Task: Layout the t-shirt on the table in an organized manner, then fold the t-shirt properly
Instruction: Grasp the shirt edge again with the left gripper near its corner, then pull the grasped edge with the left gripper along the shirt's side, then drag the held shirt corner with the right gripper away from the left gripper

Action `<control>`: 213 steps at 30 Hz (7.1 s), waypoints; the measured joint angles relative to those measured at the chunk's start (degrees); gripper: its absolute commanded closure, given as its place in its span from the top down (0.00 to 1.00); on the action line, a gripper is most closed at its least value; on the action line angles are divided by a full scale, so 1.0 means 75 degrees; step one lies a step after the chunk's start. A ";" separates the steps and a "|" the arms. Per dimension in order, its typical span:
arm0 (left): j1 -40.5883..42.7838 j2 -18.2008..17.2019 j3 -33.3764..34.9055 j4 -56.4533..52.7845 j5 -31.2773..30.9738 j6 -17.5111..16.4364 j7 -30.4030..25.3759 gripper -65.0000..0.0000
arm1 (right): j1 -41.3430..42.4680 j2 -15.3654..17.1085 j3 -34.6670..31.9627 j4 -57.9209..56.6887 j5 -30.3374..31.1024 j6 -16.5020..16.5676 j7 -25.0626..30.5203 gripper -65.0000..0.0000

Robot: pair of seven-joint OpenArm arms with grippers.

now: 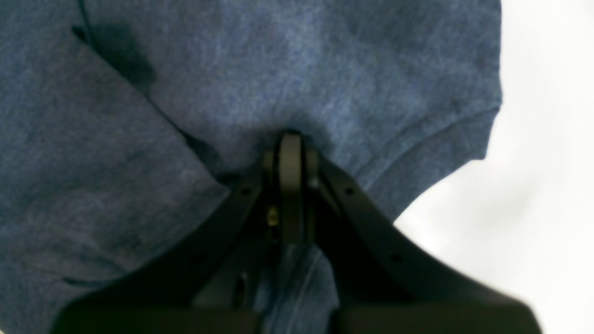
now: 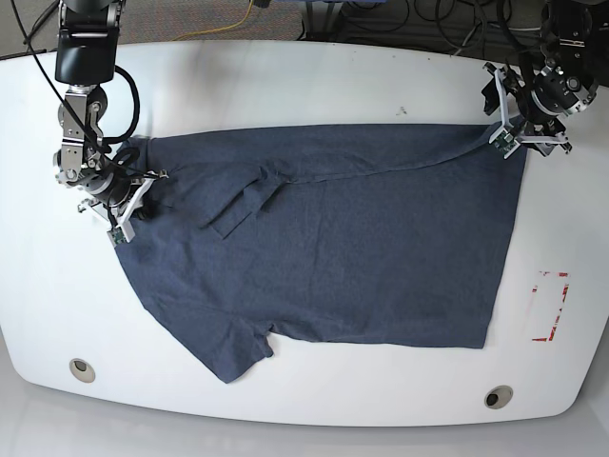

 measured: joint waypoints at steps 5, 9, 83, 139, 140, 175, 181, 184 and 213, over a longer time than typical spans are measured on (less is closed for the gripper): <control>0.0000 -0.0006 0.0000 -0.0003 0.0152 -0.0003 -0.0012 0.62 | -0.0003 0.0000 0.0000 0.0000 0.0003 0.0000 0.0006 0.00; -0.0003 -0.0009 0.0003 -0.0009 0.0440 0.0000 0.0000 0.62 | -0.0006 0.0000 0.0000 0.0000 0.0003 0.0000 0.0006 0.00; -0.2946 0.0003 0.1282 -0.0463 0.1533 -0.0026 -0.0029 0.00 | -0.0006 0.0000 0.0006 0.0003 0.0009 0.0009 0.0006 0.00; -0.4511 0.0204 0.2189 -0.3701 0.1862 -0.0029 -0.0545 0.00 | -0.0122 -0.0659 0.0790 0.2672 -0.0318 0.0175 -0.1559 0.51; -0.4508 0.0201 0.2186 -0.3701 0.1862 -0.0029 -0.0539 0.00 | -0.0119 -0.0734 0.0787 0.2690 -0.0315 0.0175 -0.1553 0.51; -0.4488 0.0224 0.2194 -0.3701 0.1868 -0.0032 -0.0519 0.00 | 0.0015 -0.1425 -0.0029 0.1801 -0.0338 0.0574 -0.1606 0.50; -0.4488 0.0224 0.2194 -0.3701 0.1859 -0.0032 -0.0522 0.00 | 0.0000 -0.1440 -0.0044 0.1801 -0.0335 0.0577 -0.1591 0.48; -0.4473 0.0227 0.2194 -0.3701 0.1856 -0.0029 -0.0522 0.00 | -0.0012 -0.1437 -0.0038 0.1801 -0.0338 0.0574 -0.1603 0.40; -0.4366 0.0227 0.2194 -0.3701 0.1856 -0.0029 -0.0551 0.00 | -0.0029 -0.1335 0.0102 0.1941 -0.0329 0.0577 -0.1600 0.00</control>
